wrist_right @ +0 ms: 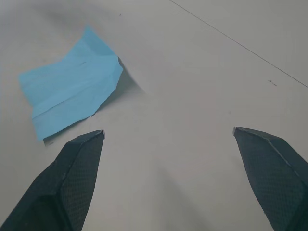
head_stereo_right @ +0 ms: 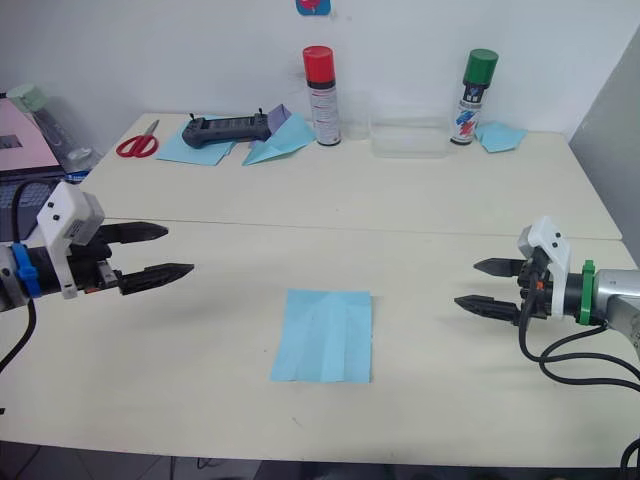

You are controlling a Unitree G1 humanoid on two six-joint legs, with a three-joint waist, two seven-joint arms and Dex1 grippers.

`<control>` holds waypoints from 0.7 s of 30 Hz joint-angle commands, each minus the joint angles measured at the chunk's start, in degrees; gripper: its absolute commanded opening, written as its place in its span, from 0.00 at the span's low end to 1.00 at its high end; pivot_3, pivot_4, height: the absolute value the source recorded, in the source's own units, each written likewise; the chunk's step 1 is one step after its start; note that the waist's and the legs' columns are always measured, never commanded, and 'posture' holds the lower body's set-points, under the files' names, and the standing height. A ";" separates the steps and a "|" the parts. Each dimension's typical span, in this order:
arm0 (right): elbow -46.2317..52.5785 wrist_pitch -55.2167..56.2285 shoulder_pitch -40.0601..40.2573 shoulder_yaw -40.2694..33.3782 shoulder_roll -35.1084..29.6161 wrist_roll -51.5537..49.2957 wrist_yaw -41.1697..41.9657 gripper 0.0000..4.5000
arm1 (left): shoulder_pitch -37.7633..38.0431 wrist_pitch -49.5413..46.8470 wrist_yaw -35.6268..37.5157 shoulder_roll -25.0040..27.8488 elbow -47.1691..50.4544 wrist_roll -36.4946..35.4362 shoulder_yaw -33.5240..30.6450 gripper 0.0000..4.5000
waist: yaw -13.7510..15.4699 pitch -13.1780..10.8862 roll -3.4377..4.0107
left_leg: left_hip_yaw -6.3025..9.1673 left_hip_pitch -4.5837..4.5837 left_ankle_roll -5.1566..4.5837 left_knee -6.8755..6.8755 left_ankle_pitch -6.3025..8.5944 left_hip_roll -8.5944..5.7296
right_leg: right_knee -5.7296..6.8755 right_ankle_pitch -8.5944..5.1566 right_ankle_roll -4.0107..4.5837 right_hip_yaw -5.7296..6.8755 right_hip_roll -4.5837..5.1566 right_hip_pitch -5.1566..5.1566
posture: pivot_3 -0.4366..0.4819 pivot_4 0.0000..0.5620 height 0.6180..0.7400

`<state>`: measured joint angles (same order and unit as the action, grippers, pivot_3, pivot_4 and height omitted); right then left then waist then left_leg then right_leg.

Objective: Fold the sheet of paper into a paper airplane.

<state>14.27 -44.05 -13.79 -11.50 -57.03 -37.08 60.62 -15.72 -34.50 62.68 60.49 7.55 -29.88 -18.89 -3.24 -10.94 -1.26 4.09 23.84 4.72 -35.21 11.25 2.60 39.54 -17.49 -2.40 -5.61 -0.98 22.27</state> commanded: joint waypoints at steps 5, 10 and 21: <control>0.33 2.92 -1.99 2.25 4.59 2.75 -4.29 1.00 | -2.73 -2.51 -5.10 -9.36 10.63 -2.76 9.04 0.57 | 0.05 0.01 -0.01 | 0.01 0.02 0.00 -0.15 0.00 -0.02 | 0.15 0.02 0.03 0.00 -0.01 0.00 | 0.48 0.27 1.00; 1.48 4.10 -1.51 4.88 8.95 4.87 -7.79 1.00 | -0.15 -0.11 -7.77 -14.58 12.13 1.68 16.92 0.21 | -0.07 0.02 0.00 | 0.04 0.03 0.00 -0.44 0.00 -0.02 | 0.40 0.02 0.03 -0.02 -0.04 -0.01 | 0.48 0.27 1.00; -5.19 11.83 -5.49 12.12 17.19 13.30 -11.15 1.00 | 2.67 6.92 -10.08 -22.83 1.21 12.22 29.24 0.01 | -0.01 0.04 0.00 | 0.06 0.01 -0.01 -0.85 -0.01 -0.05 | 0.43 0.11 -0.25 -0.12 -0.09 -0.16 | 0.48 0.27 1.00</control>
<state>8.80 -33.91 -18.31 0.88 -39.80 -24.63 49.66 -13.38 -29.44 52.88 37.33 9.58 -20.14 8.98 -3.25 -10.90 -1.25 4.15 23.85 4.70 -36.05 11.24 2.55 39.97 -17.37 -2.65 -5.74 -1.08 22.11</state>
